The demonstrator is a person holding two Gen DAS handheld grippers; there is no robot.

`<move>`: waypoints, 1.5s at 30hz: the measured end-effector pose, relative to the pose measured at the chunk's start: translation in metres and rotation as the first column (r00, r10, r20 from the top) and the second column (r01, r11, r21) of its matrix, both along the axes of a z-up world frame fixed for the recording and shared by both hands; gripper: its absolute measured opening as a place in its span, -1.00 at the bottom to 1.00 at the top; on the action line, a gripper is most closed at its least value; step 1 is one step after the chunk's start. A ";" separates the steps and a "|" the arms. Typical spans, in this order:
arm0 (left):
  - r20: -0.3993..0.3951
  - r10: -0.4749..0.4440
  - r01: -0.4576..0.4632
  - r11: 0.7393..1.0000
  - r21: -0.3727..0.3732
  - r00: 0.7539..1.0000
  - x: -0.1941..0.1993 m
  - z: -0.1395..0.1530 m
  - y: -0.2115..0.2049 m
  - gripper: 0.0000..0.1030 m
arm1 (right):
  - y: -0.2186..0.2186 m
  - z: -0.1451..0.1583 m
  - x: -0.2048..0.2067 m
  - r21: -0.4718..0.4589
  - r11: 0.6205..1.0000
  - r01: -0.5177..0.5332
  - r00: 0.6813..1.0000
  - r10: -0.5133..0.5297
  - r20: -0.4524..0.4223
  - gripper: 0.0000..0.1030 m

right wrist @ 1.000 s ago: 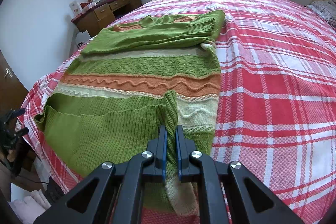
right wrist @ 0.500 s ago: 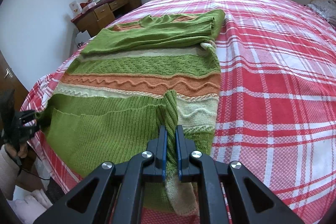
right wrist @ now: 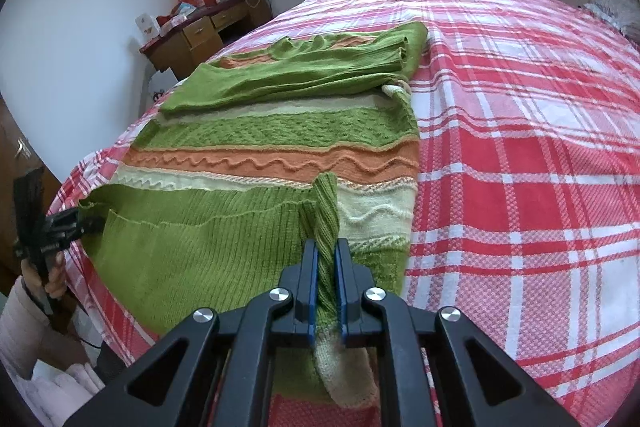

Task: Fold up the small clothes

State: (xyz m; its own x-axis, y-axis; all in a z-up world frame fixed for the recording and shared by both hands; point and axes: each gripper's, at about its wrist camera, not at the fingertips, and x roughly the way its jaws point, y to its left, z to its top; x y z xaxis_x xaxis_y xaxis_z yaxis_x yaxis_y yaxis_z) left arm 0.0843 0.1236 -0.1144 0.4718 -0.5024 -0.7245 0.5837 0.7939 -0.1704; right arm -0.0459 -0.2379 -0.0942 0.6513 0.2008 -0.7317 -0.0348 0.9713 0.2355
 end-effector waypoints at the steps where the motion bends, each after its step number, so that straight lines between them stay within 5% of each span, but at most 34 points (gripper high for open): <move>1: 0.004 -0.004 0.004 1.000 0.008 1.000 0.001 -0.001 -0.001 -0.25 | 0.001 0.002 0.001 -0.012 1.000 -0.010 1.000 0.010 0.001 -0.83; 2: 0.003 -0.012 0.012 1.000 0.011 1.000 0.000 -0.002 -0.002 -0.61 | 0.003 0.005 0.001 -0.030 0.999 -0.019 1.000 0.019 0.003 -0.82; 6: -0.006 -0.021 0.021 1.000 -0.001 1.000 -0.002 -0.001 -0.002 -0.81 | 0.008 0.011 0.006 -0.069 0.996 -0.062 0.998 0.062 -0.006 -0.78; 10: 0.002 -0.039 0.039 0.999 0.016 0.999 -0.007 0.000 -0.005 -0.81 | 0.014 0.001 0.012 -0.073 0.989 -0.126 0.991 0.121 -0.062 0.04; 11: 0.001 -0.040 0.040 0.999 0.025 0.999 -0.007 -0.001 -0.007 -0.81 | 0.017 0.000 0.013 -0.083 0.987 -0.138 0.989 0.134 -0.058 0.08; 13: -0.010 -0.027 0.027 0.999 0.026 1.000 -0.004 -0.002 -0.008 -0.81 | 0.023 0.001 0.014 -0.148 0.980 -0.132 0.991 0.126 -0.050 0.05; 15: -0.033 -0.011 0.011 1.000 0.006 0.999 -0.002 0.000 -0.006 -0.85 | 0.029 0.004 0.015 -0.185 0.973 -0.136 0.991 0.129 -0.045 -0.69; 16: -0.038 -0.004 0.004 1.000 -0.002 0.999 -0.003 0.001 -0.005 -0.87 | 0.031 0.007 0.015 -0.201 0.970 -0.134 0.991 0.129 -0.041 -0.75; 19: -0.046 0.024 -0.026 0.999 -0.043 0.999 -0.002 0.011 0.000 -0.89 | 0.032 0.020 0.012 -0.220 0.967 -0.126 0.992 0.128 -0.006 -0.76; 23: -0.065 0.059 -0.068 0.986 -0.149 0.996 0.013 0.033 0.013 -0.89 | 0.011 0.046 0.010 -0.090 0.995 -0.053 0.995 0.060 0.080 -0.77; 27: -0.065 0.123 -0.134 0.969 -0.208 0.990 0.039 0.049 0.017 -0.89 | 0.005 0.064 0.023 -0.076 0.997 0.016 0.989 -0.005 0.145 -0.77; 45: -0.074 0.282 -0.291 0.941 -0.176 0.957 0.146 0.075 -0.030 -0.89 | -0.025 0.080 0.116 -0.059 0.981 0.187 0.969 -0.175 0.175 -0.78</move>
State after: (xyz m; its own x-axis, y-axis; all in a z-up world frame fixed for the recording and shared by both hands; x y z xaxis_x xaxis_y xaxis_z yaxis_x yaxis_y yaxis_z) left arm 0.2306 0.0939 -0.0391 0.5826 -0.4773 -0.6579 0.3241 0.8787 -0.3504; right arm 0.0702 -0.2633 -0.0141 0.7865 0.0176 -0.6174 0.1102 0.9796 0.1683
